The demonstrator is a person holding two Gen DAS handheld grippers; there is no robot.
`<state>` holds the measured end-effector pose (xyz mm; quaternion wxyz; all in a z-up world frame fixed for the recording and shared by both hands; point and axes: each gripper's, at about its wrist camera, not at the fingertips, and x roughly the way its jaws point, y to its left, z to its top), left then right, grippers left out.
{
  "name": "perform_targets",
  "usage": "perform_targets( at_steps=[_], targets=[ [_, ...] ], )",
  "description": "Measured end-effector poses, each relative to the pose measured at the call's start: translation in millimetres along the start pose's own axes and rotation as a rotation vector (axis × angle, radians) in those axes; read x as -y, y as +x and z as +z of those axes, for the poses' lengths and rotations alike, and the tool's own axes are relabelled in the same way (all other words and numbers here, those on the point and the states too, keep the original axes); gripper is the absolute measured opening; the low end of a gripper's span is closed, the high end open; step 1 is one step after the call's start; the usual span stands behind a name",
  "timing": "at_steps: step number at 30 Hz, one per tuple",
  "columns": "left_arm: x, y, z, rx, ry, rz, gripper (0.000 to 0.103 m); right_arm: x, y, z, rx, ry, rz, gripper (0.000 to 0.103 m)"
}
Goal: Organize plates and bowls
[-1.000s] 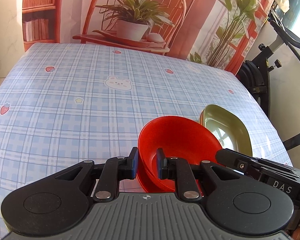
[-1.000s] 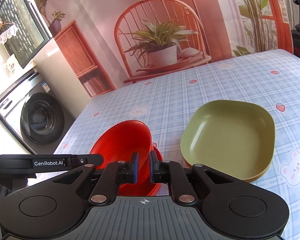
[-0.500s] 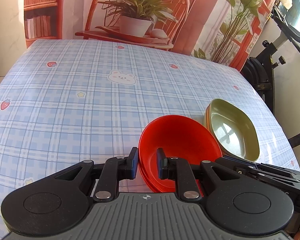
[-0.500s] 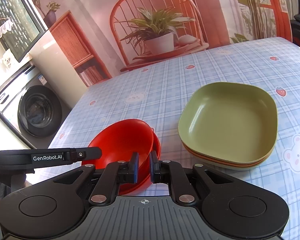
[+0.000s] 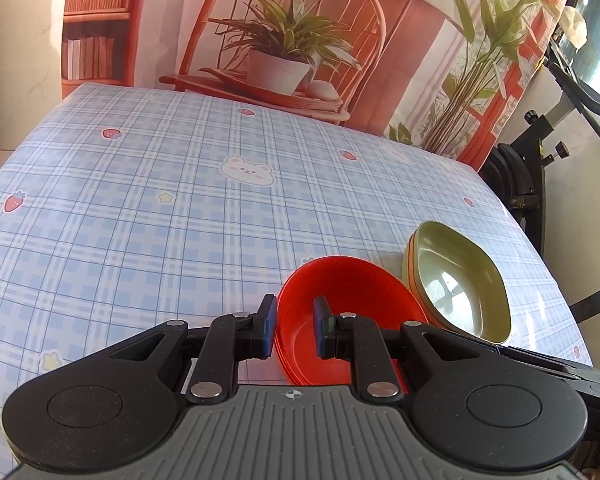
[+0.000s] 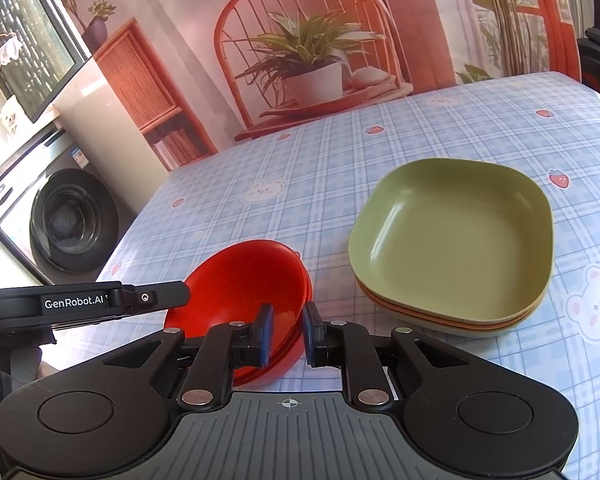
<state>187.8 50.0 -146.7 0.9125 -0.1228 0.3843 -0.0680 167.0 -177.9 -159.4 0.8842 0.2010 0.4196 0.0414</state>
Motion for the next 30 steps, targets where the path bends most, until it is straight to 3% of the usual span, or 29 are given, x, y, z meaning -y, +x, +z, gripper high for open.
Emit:
perform_targets(
  at_steps=[8, 21, 30],
  targets=[
    [-10.0, -0.5, -0.3, 0.035, -0.028, 0.006, 0.019, 5.2, 6.9, -3.9, -0.012, 0.015, -0.011, 0.017],
    [-18.4, 13.6, -9.3, -0.024, -0.082, 0.013, 0.019, 6.5, 16.5, -5.0, -0.027, 0.017, 0.002, 0.018],
    [-18.6, 23.7, -18.5, -0.078, -0.109, -0.028, 0.019, 7.1, 16.5, -5.5, -0.031, 0.018, 0.01, 0.017]
  ],
)
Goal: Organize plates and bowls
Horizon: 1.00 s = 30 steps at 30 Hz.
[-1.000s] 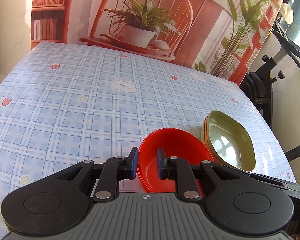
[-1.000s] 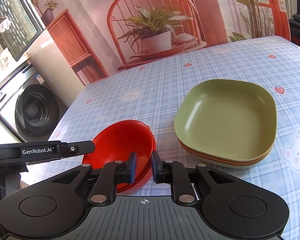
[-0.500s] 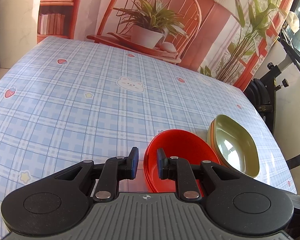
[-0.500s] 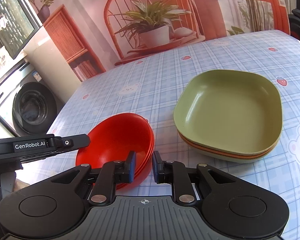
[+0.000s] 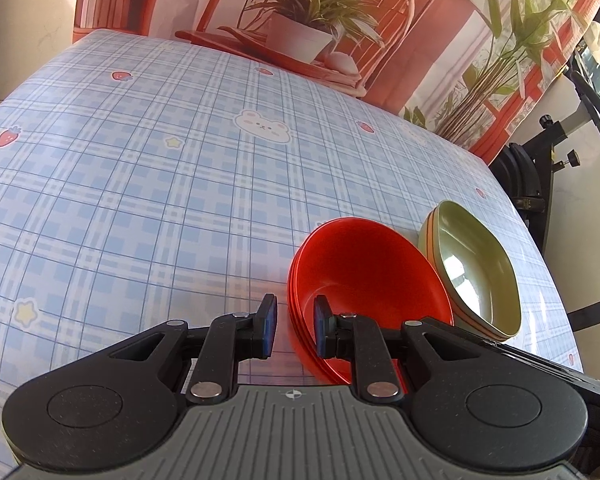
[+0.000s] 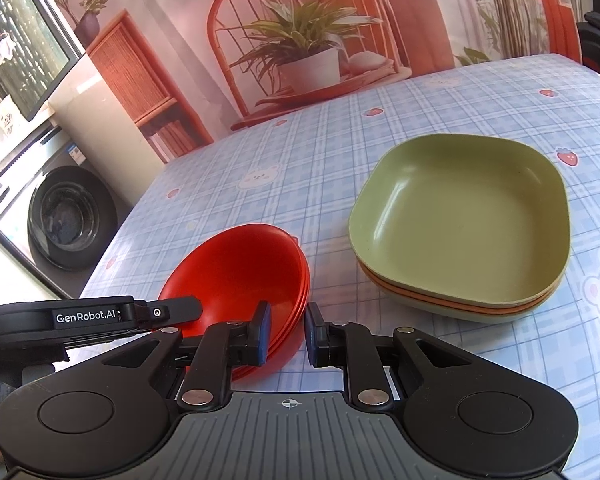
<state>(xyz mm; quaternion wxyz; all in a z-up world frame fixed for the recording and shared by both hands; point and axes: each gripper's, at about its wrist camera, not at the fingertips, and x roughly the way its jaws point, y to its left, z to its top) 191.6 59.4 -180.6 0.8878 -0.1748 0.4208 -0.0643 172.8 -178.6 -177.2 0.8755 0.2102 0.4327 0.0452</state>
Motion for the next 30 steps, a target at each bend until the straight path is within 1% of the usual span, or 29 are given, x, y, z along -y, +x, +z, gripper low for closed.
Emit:
perform_targets(
  at_steps=[8, 18, 26, 30],
  targets=[
    [1.5, -0.2, -3.0, 0.001, 0.0, -0.02, 0.019, 1.0, -0.1, -0.5, 0.0, 0.003, 0.004, 0.017],
    [2.9, -3.6, -1.2, 0.013, 0.023, -0.004, 0.019, -1.7, -3.9, -0.3, 0.014, -0.003, 0.01, 0.016],
    [10.4, -12.3, 10.0, 0.042, 0.068, -0.012, 0.019, -5.3, -13.5, 6.0, 0.044, -0.004, 0.013, 0.016],
    [17.7, -16.8, 22.2, 0.055, 0.089, -0.025, 0.019, -5.7, -18.7, 12.3, 0.065, 0.009, 0.016, 0.016]
  ],
)
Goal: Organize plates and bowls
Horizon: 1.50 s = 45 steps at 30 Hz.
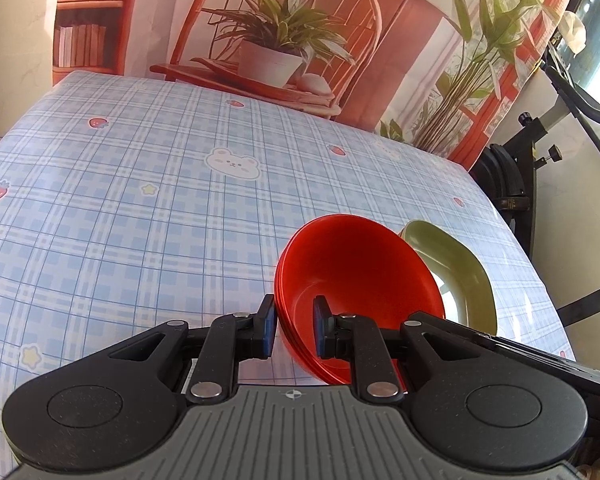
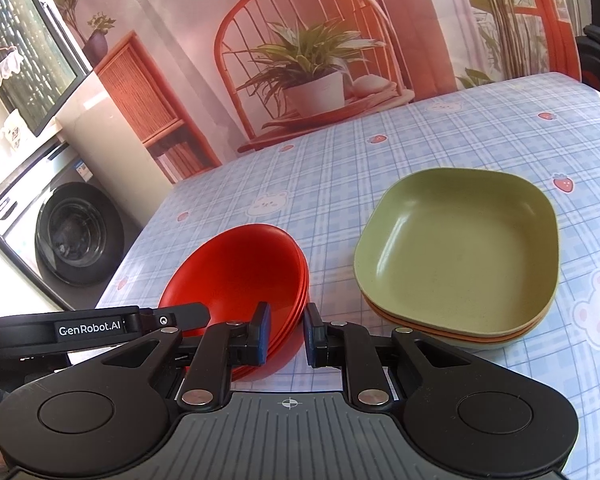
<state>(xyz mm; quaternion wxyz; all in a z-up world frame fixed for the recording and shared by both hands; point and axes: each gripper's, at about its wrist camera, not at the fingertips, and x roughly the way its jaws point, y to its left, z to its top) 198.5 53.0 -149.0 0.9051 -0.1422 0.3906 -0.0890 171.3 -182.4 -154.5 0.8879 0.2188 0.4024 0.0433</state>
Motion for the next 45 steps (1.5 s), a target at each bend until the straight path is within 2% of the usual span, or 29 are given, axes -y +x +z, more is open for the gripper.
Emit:
perform_targets(
  at_steps=[4, 10, 16, 20, 23, 27, 36, 45],
  targets=[
    [8.9, -2.0, 22.1, 0.011, 0.021, -0.018, 0.019, 2.6, -4.1, 11.1, 0.024, 0.019, 0.002, 0.016],
    [24.4, -6.1, 67.0, 0.052, 0.043, -0.073, 0.019, 4.8, -12.2, 48.2, 0.072, 0.036, 0.009, 0.017],
    [54.9, -5.7, 102.5, 0.079, 0.098, -0.124, 0.019, 9.8, -28.4, 87.8, 0.16, 0.021, -0.001, 0.017],
    [81.9, -0.6, 115.5, 0.091, 0.157, -0.141, 0.019, 22.7, -36.8, 98.5, 0.192, 0.046, -0.022, 0.017],
    [94.6, 10.1, 116.7, 0.07, 0.168, -0.158, 0.019, 35.7, -41.0, 101.4, 0.196, 0.062, -0.044, 0.017],
    [102.7, 35.0, 107.4, -0.004, 0.155, -0.186, 0.019, 56.5, -45.1, 96.1, 0.196, 0.087, -0.086, 0.017],
    [117.0, 69.9, 81.6, -0.094, 0.242, -0.139, 0.019, 92.1, -41.3, 69.6, 0.164, 0.163, -0.13, 0.017],
    [123.7, 88.9, 63.1, -0.142, 0.309, -0.095, 0.019, 106.8, -32.5, 48.5, 0.124, 0.183, -0.156, 0.017]
  ],
)
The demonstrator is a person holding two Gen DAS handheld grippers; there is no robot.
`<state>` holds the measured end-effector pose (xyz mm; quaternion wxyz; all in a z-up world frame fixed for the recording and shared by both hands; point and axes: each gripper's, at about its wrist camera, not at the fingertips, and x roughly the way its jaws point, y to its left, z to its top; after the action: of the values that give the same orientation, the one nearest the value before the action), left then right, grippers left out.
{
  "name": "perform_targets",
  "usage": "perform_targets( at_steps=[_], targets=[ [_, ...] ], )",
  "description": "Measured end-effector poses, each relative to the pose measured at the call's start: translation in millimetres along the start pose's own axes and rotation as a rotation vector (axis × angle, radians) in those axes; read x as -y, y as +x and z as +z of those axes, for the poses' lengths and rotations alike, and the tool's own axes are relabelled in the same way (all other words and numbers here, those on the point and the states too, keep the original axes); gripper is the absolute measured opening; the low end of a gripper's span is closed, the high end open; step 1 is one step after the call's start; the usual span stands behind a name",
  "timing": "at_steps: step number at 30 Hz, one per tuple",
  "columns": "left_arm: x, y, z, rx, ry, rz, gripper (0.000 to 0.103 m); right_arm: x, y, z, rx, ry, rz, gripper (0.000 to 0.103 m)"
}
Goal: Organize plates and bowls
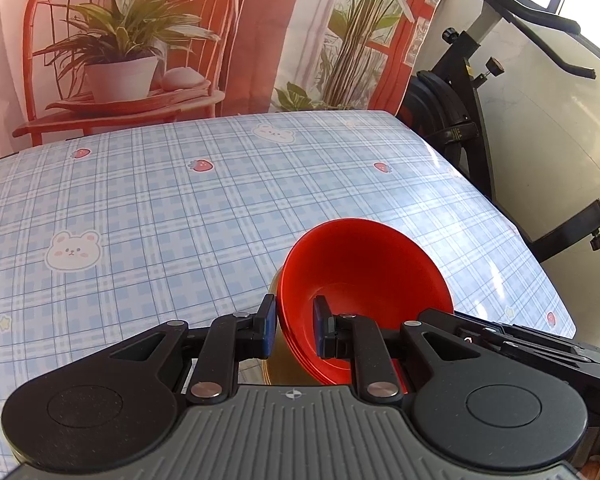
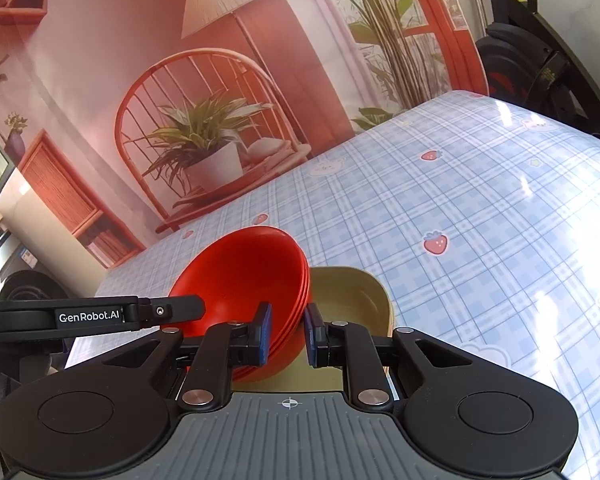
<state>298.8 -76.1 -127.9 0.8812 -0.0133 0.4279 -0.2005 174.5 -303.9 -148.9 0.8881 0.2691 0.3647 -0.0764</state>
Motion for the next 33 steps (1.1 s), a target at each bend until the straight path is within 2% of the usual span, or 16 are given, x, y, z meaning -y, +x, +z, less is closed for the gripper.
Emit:
perform_targets(
  at_steps=[14, 24, 33],
  targets=[
    [13.0, 10.6, -11.8, -0.04, 0.07, 0.041, 0.019, 12.6, 1.1, -10.2, -0.013, 0.018, -0.022, 0.017],
    [24.3, 9.6, -18.0, -0.025, 0.128, 0.081, 0.019, 14.4, 1.5, -11.4, -0.017, 0.025, -0.026, 0.017],
    [25.6, 8.9, -19.5, -0.027, 0.135, 0.095, 0.019, 12.8, 1.4, -13.0, -0.02, 0.02, -0.034, 0.017]
  ],
)
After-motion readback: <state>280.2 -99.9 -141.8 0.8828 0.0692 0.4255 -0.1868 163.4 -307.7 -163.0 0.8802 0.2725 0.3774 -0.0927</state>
